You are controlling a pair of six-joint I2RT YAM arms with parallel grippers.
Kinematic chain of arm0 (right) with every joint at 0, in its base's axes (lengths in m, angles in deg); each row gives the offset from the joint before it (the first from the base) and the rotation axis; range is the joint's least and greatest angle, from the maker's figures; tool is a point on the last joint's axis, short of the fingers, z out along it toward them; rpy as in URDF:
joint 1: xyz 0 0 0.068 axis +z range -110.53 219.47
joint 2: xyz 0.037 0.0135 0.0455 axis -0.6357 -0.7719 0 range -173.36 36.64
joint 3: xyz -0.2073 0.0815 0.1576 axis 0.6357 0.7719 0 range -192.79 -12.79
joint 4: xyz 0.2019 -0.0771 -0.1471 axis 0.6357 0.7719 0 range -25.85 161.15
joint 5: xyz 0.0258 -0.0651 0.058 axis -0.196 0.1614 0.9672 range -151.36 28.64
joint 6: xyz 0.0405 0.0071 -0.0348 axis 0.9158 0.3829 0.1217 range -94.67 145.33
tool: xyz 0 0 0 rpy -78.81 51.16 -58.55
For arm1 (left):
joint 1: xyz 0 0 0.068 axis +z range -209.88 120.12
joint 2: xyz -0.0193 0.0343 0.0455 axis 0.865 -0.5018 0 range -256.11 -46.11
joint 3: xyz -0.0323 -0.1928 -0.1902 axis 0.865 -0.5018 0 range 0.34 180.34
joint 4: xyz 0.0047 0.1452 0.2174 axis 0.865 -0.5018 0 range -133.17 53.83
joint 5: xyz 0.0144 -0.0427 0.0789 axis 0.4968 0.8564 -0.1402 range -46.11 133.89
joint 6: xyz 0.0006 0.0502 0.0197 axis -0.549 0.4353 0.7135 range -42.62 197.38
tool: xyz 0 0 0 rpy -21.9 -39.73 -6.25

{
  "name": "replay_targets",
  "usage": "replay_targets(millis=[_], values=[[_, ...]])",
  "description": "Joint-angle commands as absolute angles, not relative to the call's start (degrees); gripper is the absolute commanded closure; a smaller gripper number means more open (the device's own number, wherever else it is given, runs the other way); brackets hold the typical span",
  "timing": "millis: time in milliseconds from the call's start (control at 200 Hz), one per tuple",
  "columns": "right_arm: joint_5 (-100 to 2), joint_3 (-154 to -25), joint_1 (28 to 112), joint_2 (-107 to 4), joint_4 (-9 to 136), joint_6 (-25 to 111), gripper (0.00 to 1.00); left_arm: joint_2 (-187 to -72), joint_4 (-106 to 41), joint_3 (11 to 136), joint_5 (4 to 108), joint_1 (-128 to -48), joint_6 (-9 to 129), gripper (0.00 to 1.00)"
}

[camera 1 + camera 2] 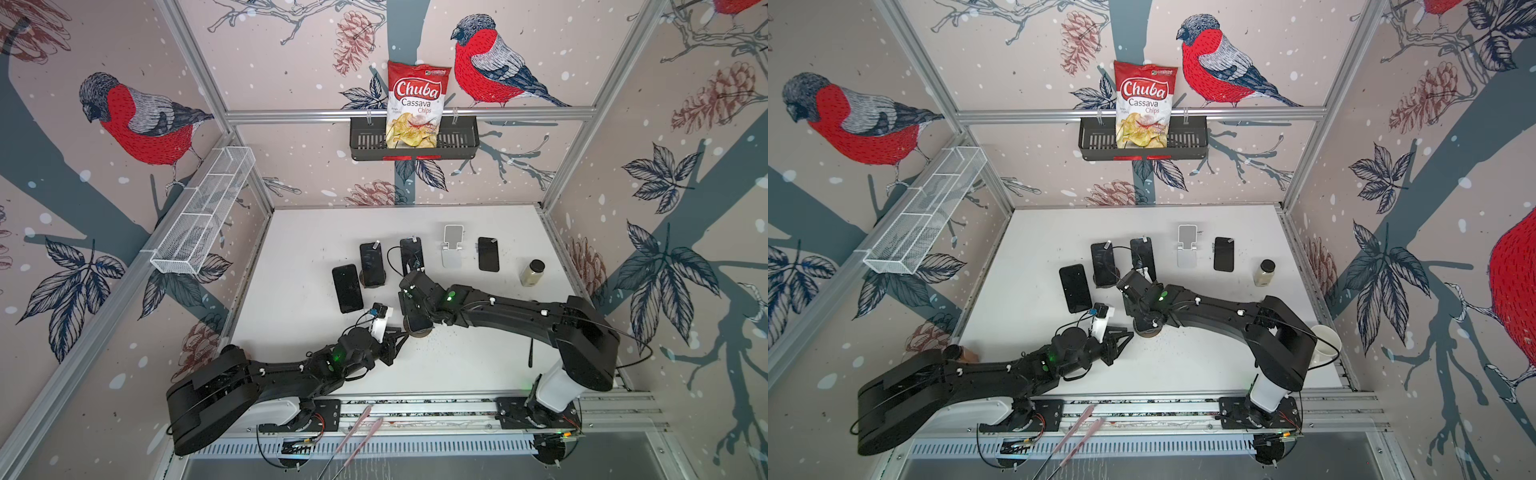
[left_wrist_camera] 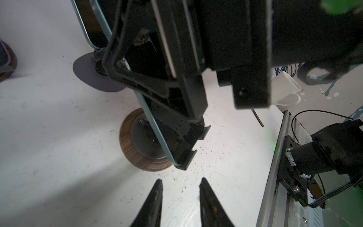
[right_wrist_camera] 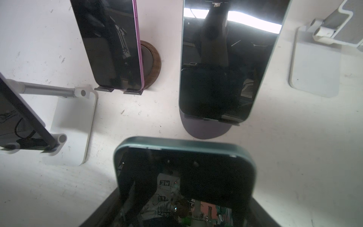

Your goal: Remove the phone from the phone stand

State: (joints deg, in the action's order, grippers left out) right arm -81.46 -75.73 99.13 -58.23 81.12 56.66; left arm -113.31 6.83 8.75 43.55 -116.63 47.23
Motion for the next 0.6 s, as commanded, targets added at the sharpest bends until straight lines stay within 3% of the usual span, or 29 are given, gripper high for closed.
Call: replay_targets(millis=[0, 596], values=[[-81.8, -75.5, 99.5, -57.8, 81.2, 56.5, 0.34, -113.4, 8.6, 9.2, 42.8, -116.7, 47.0, 0.67], [-85.7, -75.4, 100.0, -52.3, 81.7, 56.4, 0.36, -115.2, 7.1, 11.1, 43.6, -116.7, 47.5, 0.67]])
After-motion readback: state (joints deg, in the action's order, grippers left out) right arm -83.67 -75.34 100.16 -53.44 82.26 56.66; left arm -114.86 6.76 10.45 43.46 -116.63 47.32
